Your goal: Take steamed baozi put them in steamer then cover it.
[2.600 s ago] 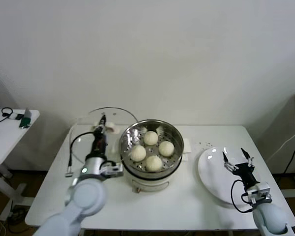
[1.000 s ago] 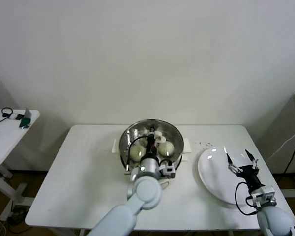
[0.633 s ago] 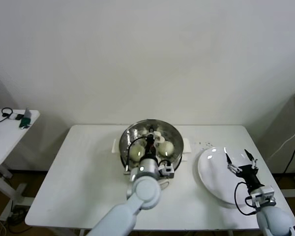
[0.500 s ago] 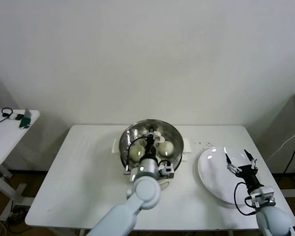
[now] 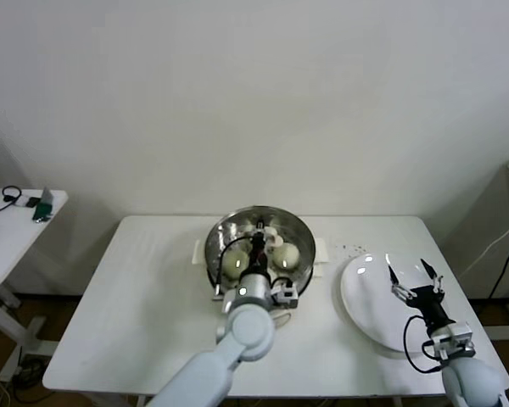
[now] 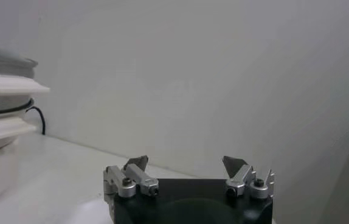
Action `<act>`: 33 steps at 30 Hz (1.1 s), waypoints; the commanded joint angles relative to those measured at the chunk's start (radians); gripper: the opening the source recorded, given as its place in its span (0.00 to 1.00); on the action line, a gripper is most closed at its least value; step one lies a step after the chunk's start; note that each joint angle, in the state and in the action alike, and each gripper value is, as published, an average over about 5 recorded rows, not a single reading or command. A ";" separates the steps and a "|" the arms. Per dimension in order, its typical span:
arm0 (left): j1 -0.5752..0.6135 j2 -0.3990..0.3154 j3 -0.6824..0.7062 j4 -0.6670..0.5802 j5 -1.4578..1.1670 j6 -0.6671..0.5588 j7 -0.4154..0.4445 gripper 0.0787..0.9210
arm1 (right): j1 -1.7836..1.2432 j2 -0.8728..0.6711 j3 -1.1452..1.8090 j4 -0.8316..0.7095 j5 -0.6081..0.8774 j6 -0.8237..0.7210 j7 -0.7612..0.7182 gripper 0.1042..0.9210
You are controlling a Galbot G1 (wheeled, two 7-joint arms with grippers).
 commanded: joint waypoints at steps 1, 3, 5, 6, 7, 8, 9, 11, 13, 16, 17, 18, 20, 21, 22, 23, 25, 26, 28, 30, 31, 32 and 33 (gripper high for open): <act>0.011 0.022 0.000 -0.048 -0.031 0.046 0.006 0.13 | -0.001 -0.002 0.005 -0.001 0.002 -0.005 -0.006 0.88; 0.015 0.032 0.003 -0.069 -0.039 0.048 0.007 0.19 | 0.000 -0.004 0.007 -0.001 0.002 -0.007 -0.008 0.88; 0.019 0.043 0.005 -0.092 -0.051 0.049 0.007 0.26 | 0.000 -0.005 0.008 -0.001 0.003 -0.010 -0.010 0.88; 0.022 0.049 0.007 -0.106 -0.058 0.049 0.007 0.30 | 0.000 -0.006 0.009 0.000 0.003 -0.012 -0.011 0.88; 0.026 0.055 0.009 -0.122 -0.066 0.050 0.007 0.33 | -0.001 -0.006 0.010 0.000 0.004 -0.015 -0.013 0.88; 0.029 0.059 0.010 -0.134 -0.071 0.050 0.007 0.36 | -0.001 -0.006 0.011 0.001 0.004 -0.018 -0.014 0.88; 0.034 0.065 0.012 -0.152 -0.078 0.050 0.006 0.40 | -0.002 -0.007 0.011 0.003 0.004 -0.024 -0.015 0.88; 0.046 0.074 0.014 -0.186 -0.090 0.050 0.006 0.46 | -0.004 -0.008 0.013 0.009 0.008 -0.039 -0.014 0.88; 0.062 0.086 0.014 -0.224 -0.103 0.050 0.006 0.53 | -0.005 -0.009 0.015 0.018 0.011 -0.066 -0.013 0.88; 0.090 0.111 0.012 -0.274 -0.119 0.050 0.006 0.64 | -0.005 -0.014 0.018 0.029 0.007 -0.113 -0.011 0.88; 0.100 0.120 0.010 -0.287 -0.123 0.050 0.005 0.67 | -0.004 -0.016 0.019 0.031 0.003 -0.124 -0.012 0.88; 0.109 0.129 0.007 -0.300 -0.127 0.050 0.005 0.71 | -0.003 -0.017 0.020 0.032 -0.006 -0.134 -0.013 0.88; 0.126 0.148 0.001 -0.322 -0.136 0.050 0.003 0.77 | -0.003 -0.020 0.022 0.035 -0.018 -0.148 -0.019 0.88; 0.133 0.158 -0.003 -0.333 -0.141 0.050 0.001 0.81 | -0.005 -0.021 0.023 0.038 -0.019 -0.151 -0.021 0.88; 0.140 0.168 -0.006 -0.345 -0.148 0.050 -0.002 0.83 | -0.006 -0.021 0.023 0.041 -0.018 -0.157 -0.022 0.88; 0.148 0.179 -0.011 -0.358 -0.157 0.050 -0.007 0.85 | -0.007 -0.020 0.024 0.044 -0.010 -0.162 -0.021 0.88; 0.167 0.197 -0.029 -0.388 -0.180 0.050 -0.018 0.88 | -0.008 -0.019 0.026 0.048 0.002 -0.168 -0.020 0.88; 0.180 0.206 -0.044 -0.404 -0.197 0.049 -0.027 0.88 | -0.009 -0.019 0.027 0.049 0.003 -0.169 -0.019 0.88; 0.215 0.222 -0.082 -0.441 -0.267 0.044 -0.056 0.88 | -0.009 -0.020 0.027 0.050 0.005 -0.168 -0.017 0.88; 0.259 0.239 -0.128 -0.475 -0.365 0.029 -0.099 0.88 | -0.009 -0.022 0.028 0.051 0.007 -0.163 -0.017 0.88; 0.283 0.246 -0.165 -0.489 -0.424 0.002 -0.128 0.88 | -0.009 -0.022 0.029 0.052 0.009 -0.159 -0.017 0.88; 0.307 0.253 -0.211 -0.499 -0.480 -0.036 -0.158 0.88 | -0.009 -0.023 0.029 0.053 0.012 -0.155 -0.018 0.88; 0.326 0.259 -0.255 -0.504 -0.527 -0.070 -0.183 0.88 | -0.010 -0.024 0.029 0.054 0.017 -0.148 -0.019 0.88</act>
